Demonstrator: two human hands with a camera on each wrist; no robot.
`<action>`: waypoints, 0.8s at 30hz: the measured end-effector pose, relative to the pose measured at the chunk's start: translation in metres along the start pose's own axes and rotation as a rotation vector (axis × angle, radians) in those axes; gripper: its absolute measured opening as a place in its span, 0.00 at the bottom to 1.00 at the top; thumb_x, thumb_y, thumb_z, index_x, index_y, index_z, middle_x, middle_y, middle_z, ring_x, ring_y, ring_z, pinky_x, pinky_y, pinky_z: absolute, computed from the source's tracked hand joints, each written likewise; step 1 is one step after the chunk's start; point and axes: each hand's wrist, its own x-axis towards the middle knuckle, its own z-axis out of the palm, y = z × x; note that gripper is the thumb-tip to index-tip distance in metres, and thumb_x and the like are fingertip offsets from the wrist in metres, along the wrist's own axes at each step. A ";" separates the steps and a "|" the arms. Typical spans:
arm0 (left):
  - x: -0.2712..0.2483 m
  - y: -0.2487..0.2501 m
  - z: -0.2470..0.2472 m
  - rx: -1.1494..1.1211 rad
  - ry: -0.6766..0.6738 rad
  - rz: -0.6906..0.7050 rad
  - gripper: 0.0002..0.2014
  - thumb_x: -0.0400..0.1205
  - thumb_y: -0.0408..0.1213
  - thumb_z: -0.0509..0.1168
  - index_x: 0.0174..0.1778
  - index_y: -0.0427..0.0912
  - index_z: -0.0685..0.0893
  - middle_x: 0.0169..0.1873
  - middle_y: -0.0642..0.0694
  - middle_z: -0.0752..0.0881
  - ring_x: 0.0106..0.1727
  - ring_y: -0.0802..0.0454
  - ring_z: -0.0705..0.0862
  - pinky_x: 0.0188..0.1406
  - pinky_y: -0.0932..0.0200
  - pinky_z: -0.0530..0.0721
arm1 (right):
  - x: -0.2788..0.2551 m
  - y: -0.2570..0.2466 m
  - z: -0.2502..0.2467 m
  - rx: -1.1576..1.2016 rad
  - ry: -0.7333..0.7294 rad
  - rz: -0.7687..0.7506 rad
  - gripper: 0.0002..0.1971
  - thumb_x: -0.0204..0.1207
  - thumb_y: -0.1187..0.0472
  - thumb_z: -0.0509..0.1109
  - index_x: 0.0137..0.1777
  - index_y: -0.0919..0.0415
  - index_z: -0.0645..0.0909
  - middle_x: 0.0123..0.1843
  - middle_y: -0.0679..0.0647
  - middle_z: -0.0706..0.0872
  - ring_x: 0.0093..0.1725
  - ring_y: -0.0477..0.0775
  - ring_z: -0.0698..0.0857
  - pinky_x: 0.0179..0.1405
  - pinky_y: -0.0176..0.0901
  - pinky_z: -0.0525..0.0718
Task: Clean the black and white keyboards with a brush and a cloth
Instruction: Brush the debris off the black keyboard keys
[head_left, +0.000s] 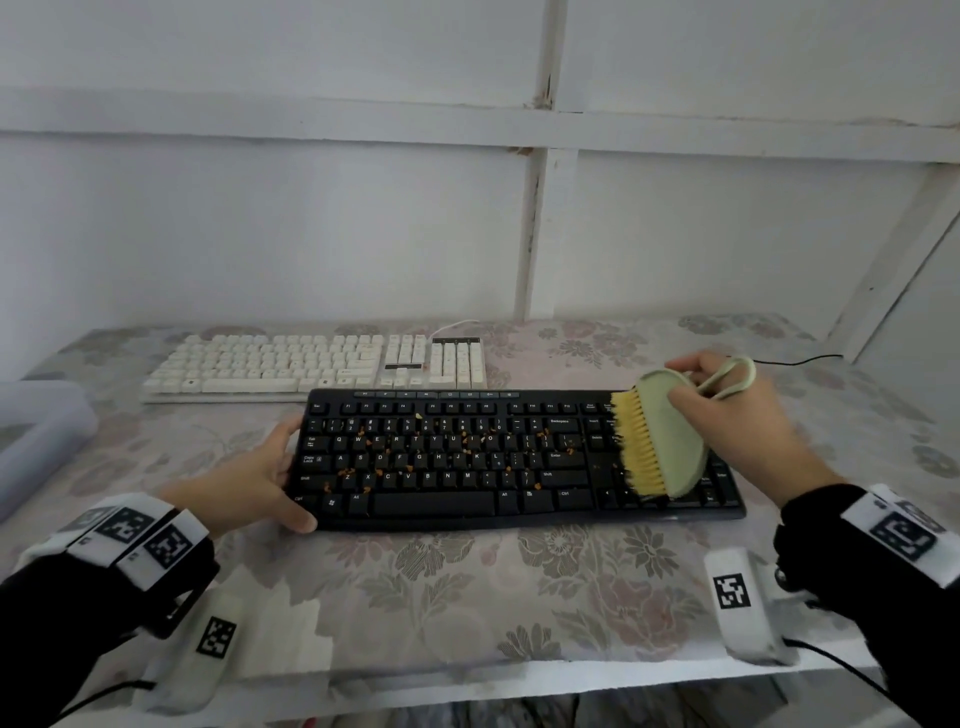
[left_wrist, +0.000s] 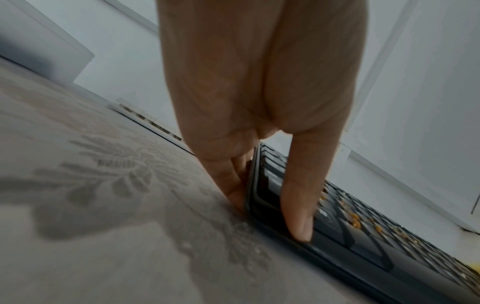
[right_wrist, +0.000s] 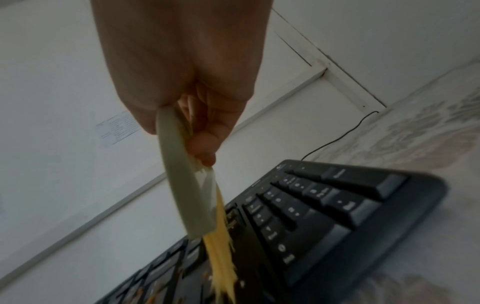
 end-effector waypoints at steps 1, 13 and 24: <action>0.000 0.000 0.000 -0.007 0.002 0.002 0.59 0.51 0.13 0.73 0.73 0.60 0.59 0.59 0.40 0.86 0.59 0.47 0.86 0.45 0.58 0.88 | -0.005 0.002 -0.002 -0.029 -0.021 0.002 0.07 0.75 0.66 0.67 0.50 0.56 0.83 0.39 0.50 0.84 0.37 0.47 0.80 0.31 0.38 0.75; 0.000 -0.001 -0.001 -0.015 -0.012 0.007 0.63 0.45 0.19 0.77 0.73 0.63 0.58 0.60 0.38 0.86 0.59 0.44 0.87 0.46 0.55 0.88 | 0.020 -0.012 0.005 0.114 0.094 -0.014 0.10 0.75 0.66 0.66 0.51 0.53 0.83 0.42 0.48 0.84 0.38 0.44 0.81 0.32 0.33 0.78; 0.000 0.000 0.000 -0.014 -0.001 0.014 0.58 0.51 0.14 0.72 0.72 0.62 0.58 0.58 0.39 0.87 0.57 0.47 0.87 0.42 0.59 0.89 | -0.014 -0.011 0.007 -0.084 -0.119 -0.022 0.04 0.75 0.66 0.69 0.46 0.57 0.84 0.40 0.51 0.86 0.37 0.47 0.82 0.31 0.35 0.78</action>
